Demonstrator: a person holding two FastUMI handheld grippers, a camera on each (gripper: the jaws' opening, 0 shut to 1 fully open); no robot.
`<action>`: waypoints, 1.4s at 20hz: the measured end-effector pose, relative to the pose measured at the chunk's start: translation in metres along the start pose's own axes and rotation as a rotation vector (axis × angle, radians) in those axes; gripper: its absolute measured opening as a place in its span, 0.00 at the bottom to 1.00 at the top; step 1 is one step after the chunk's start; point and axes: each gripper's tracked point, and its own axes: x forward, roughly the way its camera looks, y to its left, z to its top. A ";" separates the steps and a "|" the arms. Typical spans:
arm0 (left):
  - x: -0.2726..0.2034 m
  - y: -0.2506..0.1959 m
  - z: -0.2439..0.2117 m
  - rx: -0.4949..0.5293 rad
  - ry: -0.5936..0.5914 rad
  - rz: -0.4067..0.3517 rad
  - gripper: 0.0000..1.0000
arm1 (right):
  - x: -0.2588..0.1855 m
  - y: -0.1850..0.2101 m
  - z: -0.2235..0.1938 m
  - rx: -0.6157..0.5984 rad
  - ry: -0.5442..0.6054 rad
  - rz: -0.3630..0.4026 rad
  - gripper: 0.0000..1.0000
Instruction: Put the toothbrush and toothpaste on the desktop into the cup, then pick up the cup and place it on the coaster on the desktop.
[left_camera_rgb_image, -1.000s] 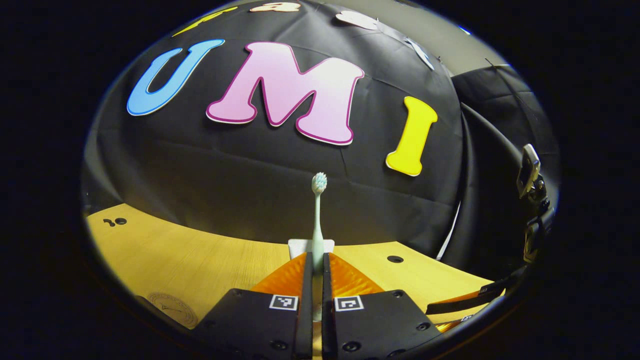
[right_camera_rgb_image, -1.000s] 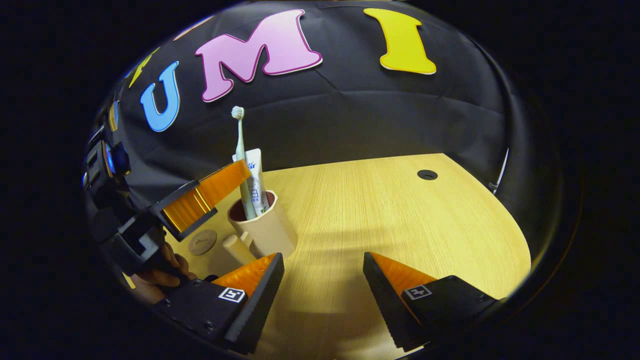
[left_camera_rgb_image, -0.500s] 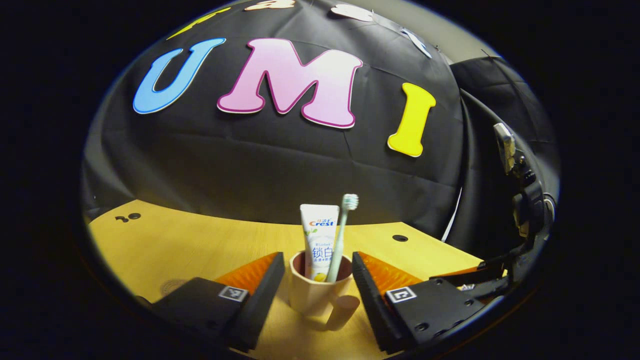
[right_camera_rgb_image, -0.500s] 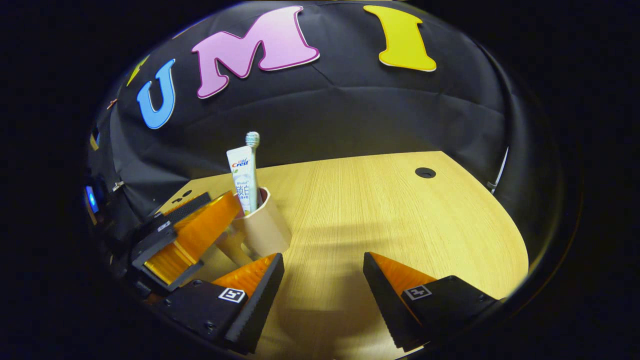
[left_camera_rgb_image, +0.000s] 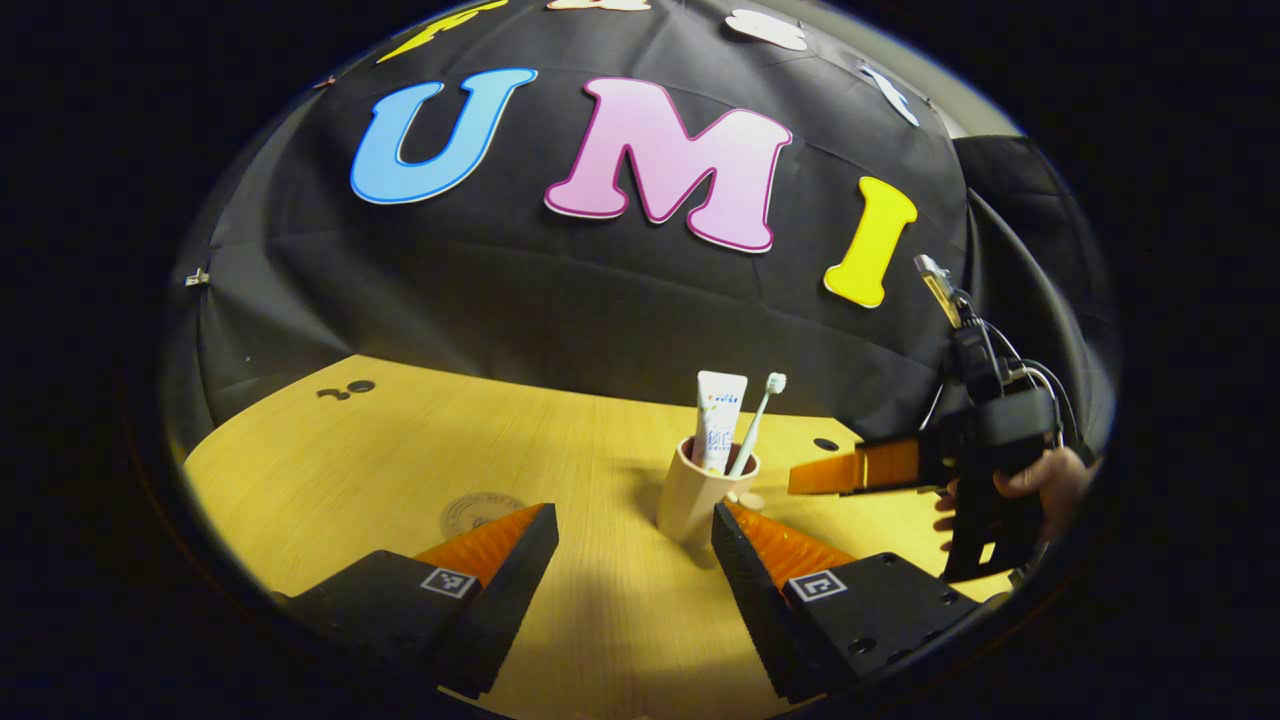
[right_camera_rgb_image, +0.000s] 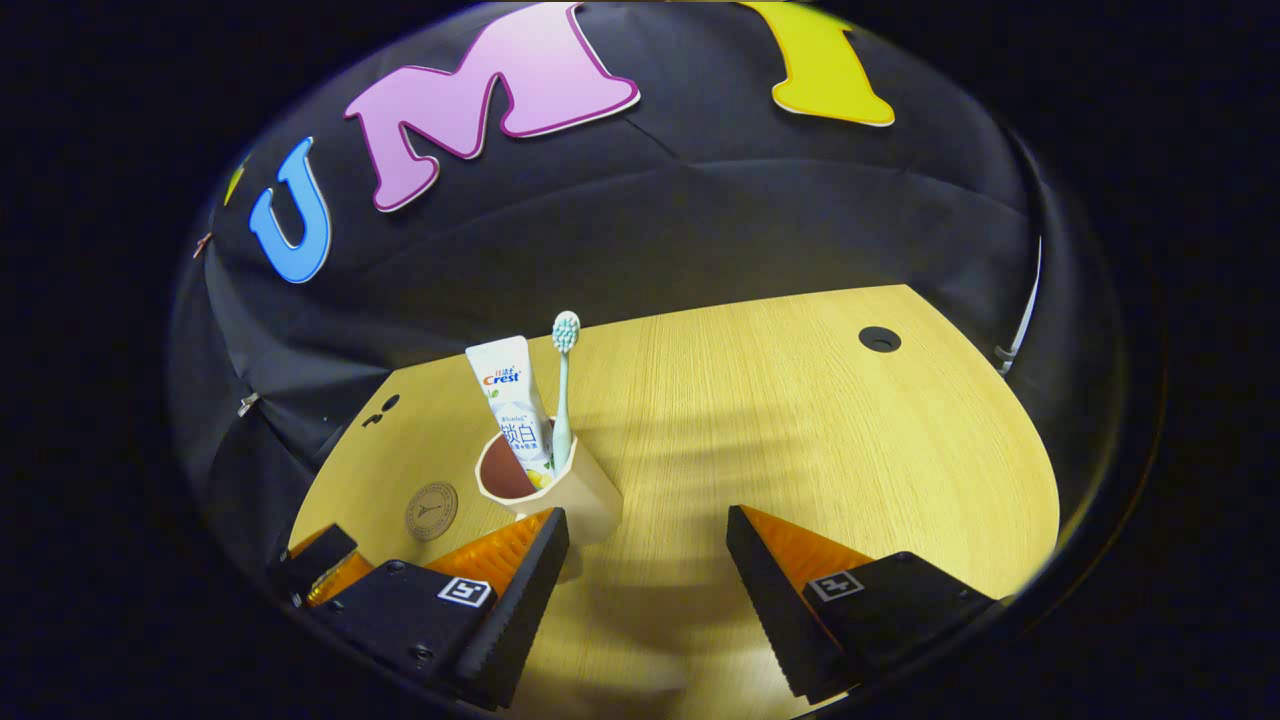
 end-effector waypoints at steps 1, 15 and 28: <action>-0.007 0.004 -0.006 0.003 0.024 0.009 0.97 | 0.002 0.007 0.004 0.024 0.017 0.012 0.98; -0.080 0.026 -0.021 0.014 0.141 0.019 0.97 | 0.013 0.063 -0.005 -0.114 0.390 0.048 0.98; -0.139 0.117 -0.039 -0.070 0.166 0.203 0.97 | 0.052 0.075 -0.067 -0.157 0.737 -0.030 0.97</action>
